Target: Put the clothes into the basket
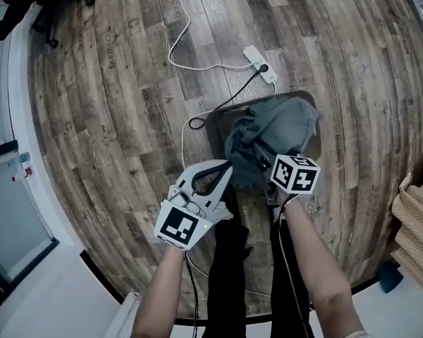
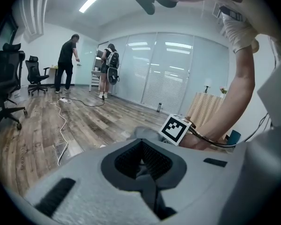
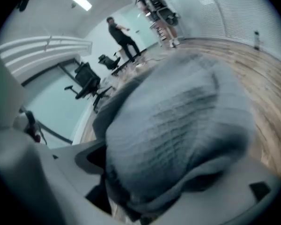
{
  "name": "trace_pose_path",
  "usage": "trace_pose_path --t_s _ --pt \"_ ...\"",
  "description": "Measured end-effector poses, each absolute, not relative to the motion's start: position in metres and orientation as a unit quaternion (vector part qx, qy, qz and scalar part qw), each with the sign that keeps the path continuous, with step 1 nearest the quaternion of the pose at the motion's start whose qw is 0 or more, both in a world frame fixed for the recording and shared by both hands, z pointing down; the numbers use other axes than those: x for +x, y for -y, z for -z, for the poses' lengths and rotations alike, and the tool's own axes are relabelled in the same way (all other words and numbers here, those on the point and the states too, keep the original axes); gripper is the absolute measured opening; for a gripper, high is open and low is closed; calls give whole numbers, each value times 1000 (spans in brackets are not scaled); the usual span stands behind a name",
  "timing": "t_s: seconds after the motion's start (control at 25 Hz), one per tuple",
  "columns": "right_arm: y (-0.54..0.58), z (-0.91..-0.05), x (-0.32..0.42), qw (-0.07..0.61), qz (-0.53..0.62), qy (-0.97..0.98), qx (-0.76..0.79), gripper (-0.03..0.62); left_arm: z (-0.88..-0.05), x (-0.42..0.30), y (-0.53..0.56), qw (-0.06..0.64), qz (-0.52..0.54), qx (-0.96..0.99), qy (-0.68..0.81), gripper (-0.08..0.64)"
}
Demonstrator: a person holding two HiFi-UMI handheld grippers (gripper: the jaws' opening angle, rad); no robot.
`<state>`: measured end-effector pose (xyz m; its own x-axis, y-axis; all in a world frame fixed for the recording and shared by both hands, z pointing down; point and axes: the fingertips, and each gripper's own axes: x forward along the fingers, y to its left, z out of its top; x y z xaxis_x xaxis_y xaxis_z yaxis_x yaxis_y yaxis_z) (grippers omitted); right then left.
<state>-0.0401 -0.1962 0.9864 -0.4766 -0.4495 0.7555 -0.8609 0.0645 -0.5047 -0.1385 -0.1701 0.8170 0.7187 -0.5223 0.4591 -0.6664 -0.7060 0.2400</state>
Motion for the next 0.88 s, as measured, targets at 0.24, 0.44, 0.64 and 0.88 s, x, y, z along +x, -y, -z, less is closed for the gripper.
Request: trace_pose_path --t_s 0.24,0.44,0.64,0.88 --pt "175 -979 -41 334 -412 763 371 482 -814 -138 175 190 -170 906 338 12" --pt "180 -972 -39 331 -390 779 362 482 -810 -145 181 183 -166 905 346 12" --pt "190 -963 -50 292 -383 797 365 480 -812 -146 182 183 -168 905 347 12" --pt "202 -945 -53 264 -355 820 364 480 -815 -140 175 178 -179 910 330 12"
